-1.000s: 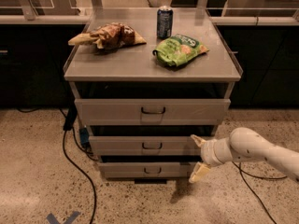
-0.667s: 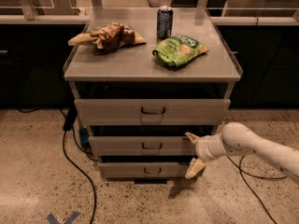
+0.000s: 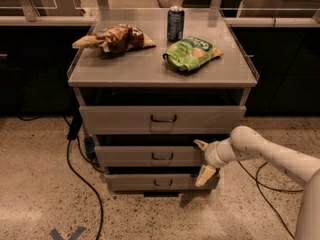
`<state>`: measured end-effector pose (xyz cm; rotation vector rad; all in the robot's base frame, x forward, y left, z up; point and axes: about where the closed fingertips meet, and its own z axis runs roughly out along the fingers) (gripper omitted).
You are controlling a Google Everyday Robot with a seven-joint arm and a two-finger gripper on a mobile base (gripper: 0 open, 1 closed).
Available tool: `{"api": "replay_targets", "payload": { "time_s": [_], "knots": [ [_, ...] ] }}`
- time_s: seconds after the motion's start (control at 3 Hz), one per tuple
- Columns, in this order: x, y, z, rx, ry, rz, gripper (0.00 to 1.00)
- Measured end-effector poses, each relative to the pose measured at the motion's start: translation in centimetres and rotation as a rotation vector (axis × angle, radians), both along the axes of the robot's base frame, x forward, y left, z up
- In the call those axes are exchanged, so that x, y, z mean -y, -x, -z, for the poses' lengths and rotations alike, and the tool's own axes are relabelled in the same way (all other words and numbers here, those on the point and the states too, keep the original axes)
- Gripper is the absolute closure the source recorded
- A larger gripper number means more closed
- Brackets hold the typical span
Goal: Open middle drawer
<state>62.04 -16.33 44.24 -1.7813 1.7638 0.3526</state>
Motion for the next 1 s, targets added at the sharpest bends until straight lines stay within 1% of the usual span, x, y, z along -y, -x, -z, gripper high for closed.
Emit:
{"api": "replay_targets", "payload": {
  "time_s": [0.33,0.67,1.0],
  "knots": [
    [-0.1,-0.2,1.2,-0.021,-0.003,0.0,0.0],
    [-0.3,-0.3,2.6,0.002,-0.04,0.015,0.12],
    [-0.3,-0.3,2.6,0.002,-0.04,0.015,0.22]
  ]
}}
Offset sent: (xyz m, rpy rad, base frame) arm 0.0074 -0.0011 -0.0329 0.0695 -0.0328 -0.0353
